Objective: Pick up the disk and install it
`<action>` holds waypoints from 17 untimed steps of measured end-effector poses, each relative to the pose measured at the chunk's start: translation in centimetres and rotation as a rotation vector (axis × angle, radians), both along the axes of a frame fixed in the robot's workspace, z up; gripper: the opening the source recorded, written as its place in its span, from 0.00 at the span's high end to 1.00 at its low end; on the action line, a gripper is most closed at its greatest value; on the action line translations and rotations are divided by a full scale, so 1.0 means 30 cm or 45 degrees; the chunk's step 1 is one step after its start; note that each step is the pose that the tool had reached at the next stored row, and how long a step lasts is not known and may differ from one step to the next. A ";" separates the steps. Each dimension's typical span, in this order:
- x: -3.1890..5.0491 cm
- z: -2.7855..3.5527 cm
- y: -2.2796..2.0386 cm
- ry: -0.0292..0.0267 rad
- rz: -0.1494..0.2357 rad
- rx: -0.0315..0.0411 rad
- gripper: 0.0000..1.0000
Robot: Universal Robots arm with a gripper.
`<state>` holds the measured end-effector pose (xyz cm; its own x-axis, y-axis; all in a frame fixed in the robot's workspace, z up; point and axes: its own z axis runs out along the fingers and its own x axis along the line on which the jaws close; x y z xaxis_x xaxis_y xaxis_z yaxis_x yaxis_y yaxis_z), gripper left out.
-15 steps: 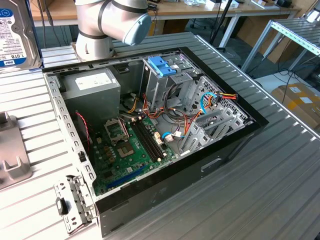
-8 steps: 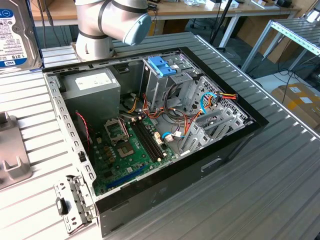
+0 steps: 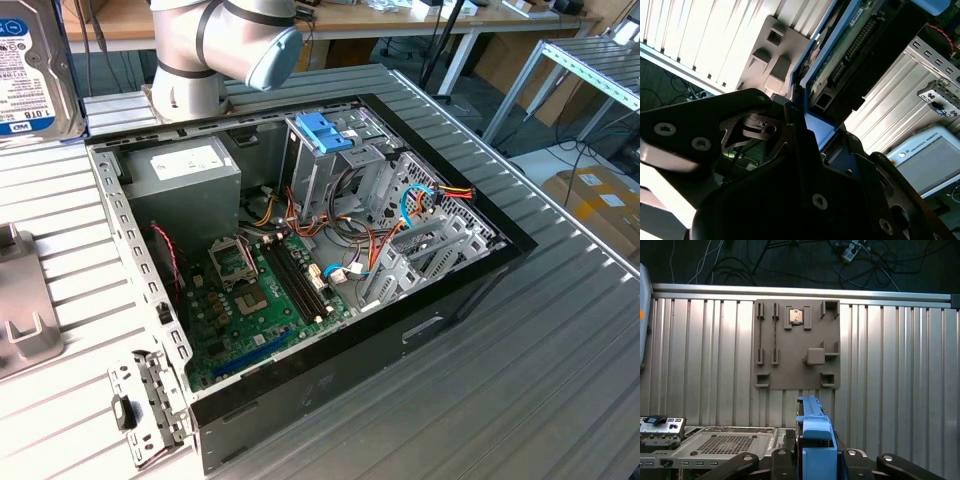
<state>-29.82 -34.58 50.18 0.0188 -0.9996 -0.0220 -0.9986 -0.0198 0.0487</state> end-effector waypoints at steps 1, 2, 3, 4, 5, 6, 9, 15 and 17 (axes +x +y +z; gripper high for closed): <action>0.000 0.000 -0.001 -0.0001 0.000 0.0000 0.63; 0.000 0.000 -0.001 0.0000 0.000 0.0000 0.63; 0.000 0.000 -0.002 0.0000 0.000 0.0000 0.63; 0.001 0.000 -0.003 0.0000 0.000 0.0000 0.63; 0.001 0.000 -0.004 0.0000 0.000 0.0000 0.63; 0.001 0.000 -0.005 0.0000 0.000 0.0000 0.63; 0.001 0.000 -0.007 0.0000 0.000 0.0000 0.63; 0.002 -0.001 -0.012 0.0000 0.000 0.0000 0.63; 0.002 -0.001 -0.013 0.0000 0.000 0.0000 0.63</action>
